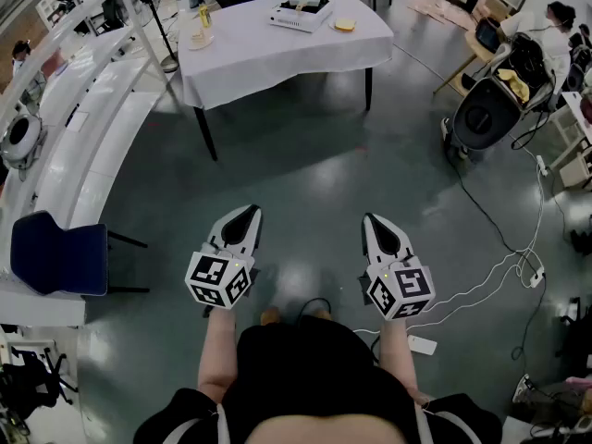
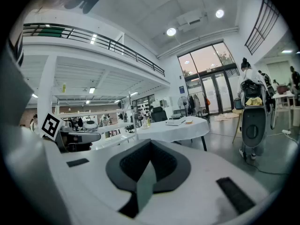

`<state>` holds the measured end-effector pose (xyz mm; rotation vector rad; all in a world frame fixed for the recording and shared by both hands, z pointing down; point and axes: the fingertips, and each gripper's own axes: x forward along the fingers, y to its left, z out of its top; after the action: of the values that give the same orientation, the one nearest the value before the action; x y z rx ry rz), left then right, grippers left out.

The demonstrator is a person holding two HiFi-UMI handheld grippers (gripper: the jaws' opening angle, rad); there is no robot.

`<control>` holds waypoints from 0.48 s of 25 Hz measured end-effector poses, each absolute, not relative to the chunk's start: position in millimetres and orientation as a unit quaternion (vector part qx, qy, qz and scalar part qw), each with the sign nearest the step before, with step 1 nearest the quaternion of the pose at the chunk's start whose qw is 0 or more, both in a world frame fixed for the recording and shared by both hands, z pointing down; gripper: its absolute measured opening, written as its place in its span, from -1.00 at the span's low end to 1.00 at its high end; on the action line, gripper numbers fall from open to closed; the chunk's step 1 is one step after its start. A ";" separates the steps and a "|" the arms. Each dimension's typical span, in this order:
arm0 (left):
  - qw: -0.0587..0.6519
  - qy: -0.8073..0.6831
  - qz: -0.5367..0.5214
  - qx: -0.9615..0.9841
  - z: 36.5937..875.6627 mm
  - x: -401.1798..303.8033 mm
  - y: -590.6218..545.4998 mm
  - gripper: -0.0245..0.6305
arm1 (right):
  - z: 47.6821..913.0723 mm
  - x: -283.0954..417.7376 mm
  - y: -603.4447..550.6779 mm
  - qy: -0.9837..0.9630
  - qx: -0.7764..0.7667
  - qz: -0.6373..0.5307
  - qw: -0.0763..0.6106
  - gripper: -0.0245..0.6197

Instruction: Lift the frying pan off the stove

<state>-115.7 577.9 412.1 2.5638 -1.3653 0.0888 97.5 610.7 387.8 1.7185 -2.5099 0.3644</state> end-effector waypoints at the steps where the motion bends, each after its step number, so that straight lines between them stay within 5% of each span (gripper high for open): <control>1: 0.115 -0.467 0.029 0.876 408.9 -117.5 581.6 -0.86 | 385.7 95.8 613.6 -0.820 0.559 0.117 0.040 -0.92; 12: 0.130 -0.504 -0.008 0.854 405.4 -104.5 610.1 -0.84 | 386.9 107.9 640.1 -0.843 0.520 0.134 0.027 -0.91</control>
<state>-104.5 610.1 405.4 2.4823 -1.4637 -0.0242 107.9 640.1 386.9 1.6064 -2.6041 0.4141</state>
